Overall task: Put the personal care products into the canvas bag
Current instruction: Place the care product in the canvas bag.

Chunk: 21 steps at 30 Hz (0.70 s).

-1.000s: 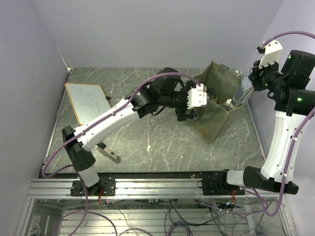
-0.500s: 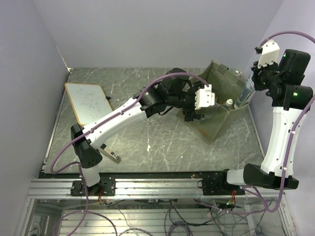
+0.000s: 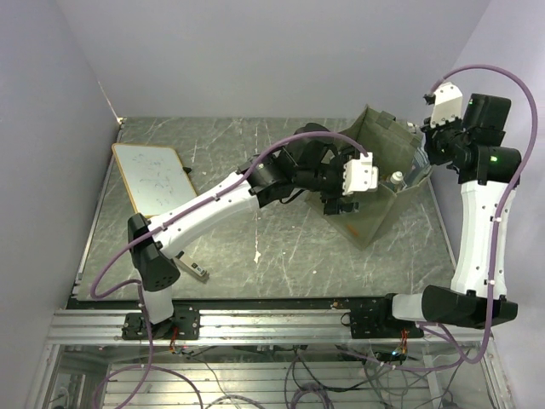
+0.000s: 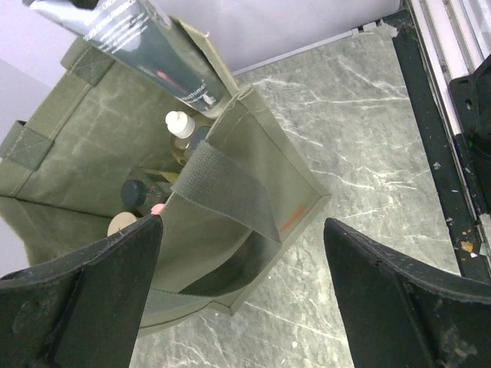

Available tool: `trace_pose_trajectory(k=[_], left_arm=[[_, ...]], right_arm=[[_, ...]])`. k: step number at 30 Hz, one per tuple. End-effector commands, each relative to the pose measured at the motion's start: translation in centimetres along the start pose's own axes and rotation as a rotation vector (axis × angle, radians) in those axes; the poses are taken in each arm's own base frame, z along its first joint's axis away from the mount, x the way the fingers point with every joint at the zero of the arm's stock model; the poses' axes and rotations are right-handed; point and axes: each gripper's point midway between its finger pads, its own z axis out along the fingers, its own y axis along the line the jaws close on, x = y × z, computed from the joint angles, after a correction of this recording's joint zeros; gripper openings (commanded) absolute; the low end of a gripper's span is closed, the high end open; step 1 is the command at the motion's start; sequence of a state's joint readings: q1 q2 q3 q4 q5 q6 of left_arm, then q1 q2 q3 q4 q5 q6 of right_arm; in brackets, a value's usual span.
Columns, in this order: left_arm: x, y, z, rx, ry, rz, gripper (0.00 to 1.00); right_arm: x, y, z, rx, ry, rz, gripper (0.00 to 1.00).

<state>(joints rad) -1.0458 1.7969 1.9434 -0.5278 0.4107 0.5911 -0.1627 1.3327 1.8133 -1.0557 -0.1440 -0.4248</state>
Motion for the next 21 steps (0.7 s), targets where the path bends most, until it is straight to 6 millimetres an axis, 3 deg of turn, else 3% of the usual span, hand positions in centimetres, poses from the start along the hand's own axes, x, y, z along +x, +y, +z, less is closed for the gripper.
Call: trace_pose_trajectory(k=[1,11,21], left_arm=[[-0.8,-0.1,0.9,0.003,-0.018,0.01,0.97],[0.9,-1.3,-1.1,-0.018,0.023,0.012,0.98],[0.8,-1.8,-2.6,-0.03,0.019,0.021,0.98]], right_arm=[[-0.5,0.3,0.6,0.012,-0.017,-0.051,0.0],[1.2,2.0,2.1,-0.059,0.039,-0.086,0.0],[2.4,3.7,3.4,-0.108,0.1,-0.099,0.0]])
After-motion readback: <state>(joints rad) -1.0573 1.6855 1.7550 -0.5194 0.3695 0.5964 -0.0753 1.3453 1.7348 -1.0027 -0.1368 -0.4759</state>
